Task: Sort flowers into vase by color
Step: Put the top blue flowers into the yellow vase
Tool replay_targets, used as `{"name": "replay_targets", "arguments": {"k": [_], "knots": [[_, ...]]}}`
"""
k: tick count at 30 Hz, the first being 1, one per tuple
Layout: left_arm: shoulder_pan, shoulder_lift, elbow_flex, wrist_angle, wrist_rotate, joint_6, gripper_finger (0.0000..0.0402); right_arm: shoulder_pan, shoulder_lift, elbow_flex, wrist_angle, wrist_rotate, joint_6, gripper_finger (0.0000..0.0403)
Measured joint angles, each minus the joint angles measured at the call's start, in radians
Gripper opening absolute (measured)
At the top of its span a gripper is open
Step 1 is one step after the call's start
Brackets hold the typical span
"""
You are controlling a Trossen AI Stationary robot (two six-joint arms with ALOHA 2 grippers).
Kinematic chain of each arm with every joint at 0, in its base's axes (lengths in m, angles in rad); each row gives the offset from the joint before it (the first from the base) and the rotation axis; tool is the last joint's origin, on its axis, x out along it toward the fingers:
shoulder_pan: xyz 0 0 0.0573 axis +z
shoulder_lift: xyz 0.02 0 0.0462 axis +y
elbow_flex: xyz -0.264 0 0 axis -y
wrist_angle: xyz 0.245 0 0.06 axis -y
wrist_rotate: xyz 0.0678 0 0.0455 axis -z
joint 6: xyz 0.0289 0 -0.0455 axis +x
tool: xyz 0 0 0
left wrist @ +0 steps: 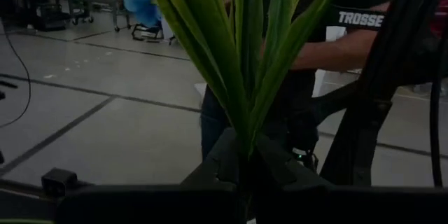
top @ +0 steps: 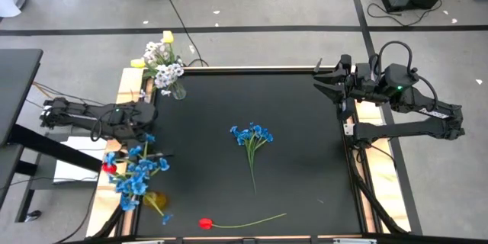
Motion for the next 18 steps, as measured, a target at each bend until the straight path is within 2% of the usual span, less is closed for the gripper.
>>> {"name": "replay_targets", "arguments": {"k": [7,12,15,18], "knots": [[-0.039,0.008,0.000,0.016,-0.017,0.005,0.0013,0.000,0.000,0.000,0.000,0.000,0.000,0.0122],[-0.016,0.008,0.000,0.060,-0.010,0.023,0.0015,0.000,0.000,0.000,0.000,0.000,0.000,0.0122],[0.020,0.025,0.000,0.203,0.017,-0.093,0.0019,0.000,0.000,0.000,0.000,0.000,0.000,0.0122],[0.056,0.050,0.000,0.348,0.130,-0.238,0.0020,0.000,0.000,0.000,0.000,0.000,0.000,0.0122]]}}
